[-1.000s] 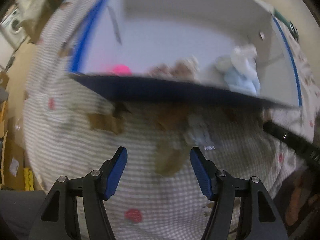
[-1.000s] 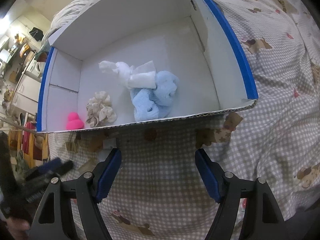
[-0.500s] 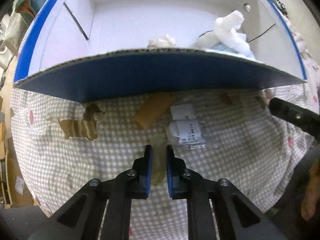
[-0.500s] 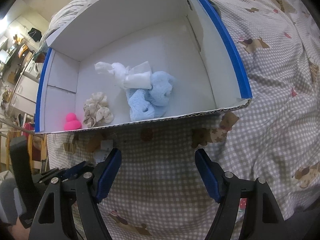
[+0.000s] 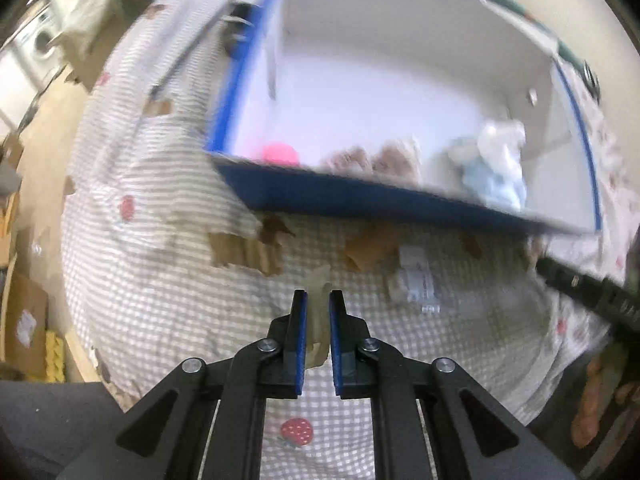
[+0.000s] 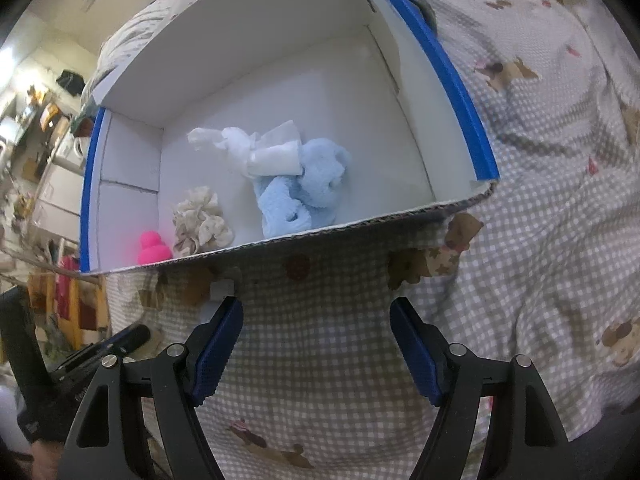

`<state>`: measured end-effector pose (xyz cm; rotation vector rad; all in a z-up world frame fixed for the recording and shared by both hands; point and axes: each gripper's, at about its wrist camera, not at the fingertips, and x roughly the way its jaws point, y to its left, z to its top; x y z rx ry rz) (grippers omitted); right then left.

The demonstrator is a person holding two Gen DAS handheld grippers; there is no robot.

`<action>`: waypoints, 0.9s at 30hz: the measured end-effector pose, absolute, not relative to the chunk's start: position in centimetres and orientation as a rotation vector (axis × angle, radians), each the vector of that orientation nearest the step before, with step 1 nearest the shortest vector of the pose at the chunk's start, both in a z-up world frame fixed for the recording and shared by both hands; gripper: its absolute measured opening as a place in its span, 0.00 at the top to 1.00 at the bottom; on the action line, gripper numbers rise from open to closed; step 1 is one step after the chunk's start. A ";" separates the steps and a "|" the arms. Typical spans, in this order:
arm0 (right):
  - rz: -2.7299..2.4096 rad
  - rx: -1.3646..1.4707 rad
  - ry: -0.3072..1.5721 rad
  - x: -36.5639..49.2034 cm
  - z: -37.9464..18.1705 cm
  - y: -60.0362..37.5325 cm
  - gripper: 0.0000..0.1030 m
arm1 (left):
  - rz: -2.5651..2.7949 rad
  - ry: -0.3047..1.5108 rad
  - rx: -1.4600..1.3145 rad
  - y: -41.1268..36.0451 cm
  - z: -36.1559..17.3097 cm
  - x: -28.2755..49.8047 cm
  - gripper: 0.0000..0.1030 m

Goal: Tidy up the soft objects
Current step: 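Grasp the plastic-wrapped white package with the right gripper while the left gripper holds the tan item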

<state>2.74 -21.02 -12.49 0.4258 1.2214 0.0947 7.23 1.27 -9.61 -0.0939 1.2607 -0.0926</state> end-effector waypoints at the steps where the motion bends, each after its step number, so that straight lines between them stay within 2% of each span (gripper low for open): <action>1: 0.097 0.441 1.223 2.7 -12.6 -21.2 0.22 | -0.083 1.244 -0.117 2.0 -9.0 7.4 0.91; 5: 0.124 0.568 1.229 2.6 -13.0 -22.6 0.22 | -0.064 1.199 -0.176 3.9 -7.5 7.1 0.91; 13: 0.283 0.763 1.203 2.8 -12.9 -21.8 0.22 | -0.039 1.193 -0.177 2.7 -6.9 7.0 0.91; 19: 0.257 0.507 1.299 4.4 -14.3 -15.4 0.22 | -0.013 1.210 -0.161 3.1 -7.2 7.0 0.91; 27: 0.207 0.184 1.334 5.6 -16.5 -8.4 0.23 | -0.006 1.219 -0.169 3.2 -7.5 6.9 0.91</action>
